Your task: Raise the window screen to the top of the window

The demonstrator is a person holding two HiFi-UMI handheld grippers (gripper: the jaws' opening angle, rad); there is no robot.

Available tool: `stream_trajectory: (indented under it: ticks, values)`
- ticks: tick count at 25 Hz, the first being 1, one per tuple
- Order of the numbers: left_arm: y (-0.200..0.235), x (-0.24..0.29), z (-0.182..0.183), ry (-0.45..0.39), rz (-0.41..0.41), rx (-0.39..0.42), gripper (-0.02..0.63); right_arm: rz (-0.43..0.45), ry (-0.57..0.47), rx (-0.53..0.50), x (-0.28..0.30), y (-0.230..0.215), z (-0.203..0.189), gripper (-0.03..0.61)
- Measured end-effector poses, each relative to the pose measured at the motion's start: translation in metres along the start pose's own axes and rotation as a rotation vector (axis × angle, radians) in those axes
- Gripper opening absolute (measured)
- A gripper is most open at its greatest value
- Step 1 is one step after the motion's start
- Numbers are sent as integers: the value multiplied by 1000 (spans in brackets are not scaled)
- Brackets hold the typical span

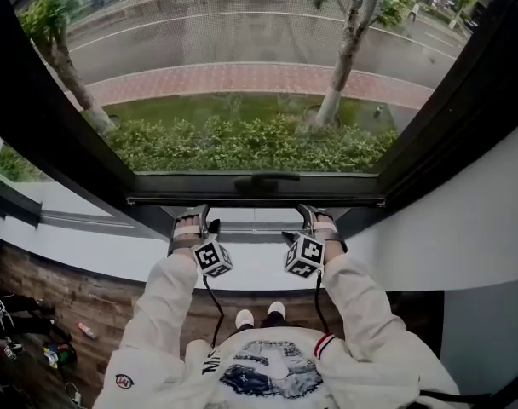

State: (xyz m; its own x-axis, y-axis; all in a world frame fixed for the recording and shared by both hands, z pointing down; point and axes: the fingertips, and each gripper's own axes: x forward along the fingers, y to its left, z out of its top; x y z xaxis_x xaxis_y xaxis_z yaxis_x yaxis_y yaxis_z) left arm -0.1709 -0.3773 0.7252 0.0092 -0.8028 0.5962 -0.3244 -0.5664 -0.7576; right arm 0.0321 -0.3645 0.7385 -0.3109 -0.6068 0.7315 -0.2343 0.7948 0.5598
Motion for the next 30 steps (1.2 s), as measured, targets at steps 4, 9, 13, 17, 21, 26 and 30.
stream_trajectory:
  ticks: [4, 9, 13, 17, 21, 26, 30]
  values:
    - [2, -1, -2, 17, -5, 7, 285, -3, 16, -3, 0, 0, 2, 380]
    - [5, -3, -3, 18, 0, 17, 284, -35, 16, -7, -2, -5, 5, 376]
    - [9, -5, -1, 16, 2, 4, 284, -70, -1, 33, -9, -17, 8, 302]
    - [19, -14, 2, 8, 32, 10, 284, -105, -23, 35, -20, -24, 14, 308]
    - [46, -28, 12, -11, 97, 1, 284, -162, -51, 38, -38, -45, 26, 307]
    - [63, -37, 19, -17, 126, -2, 284, -198, -66, 33, -52, -61, 33, 301]
    - [70, -48, 21, -24, 148, -4, 284, -223, -84, 39, -63, -66, 38, 301]
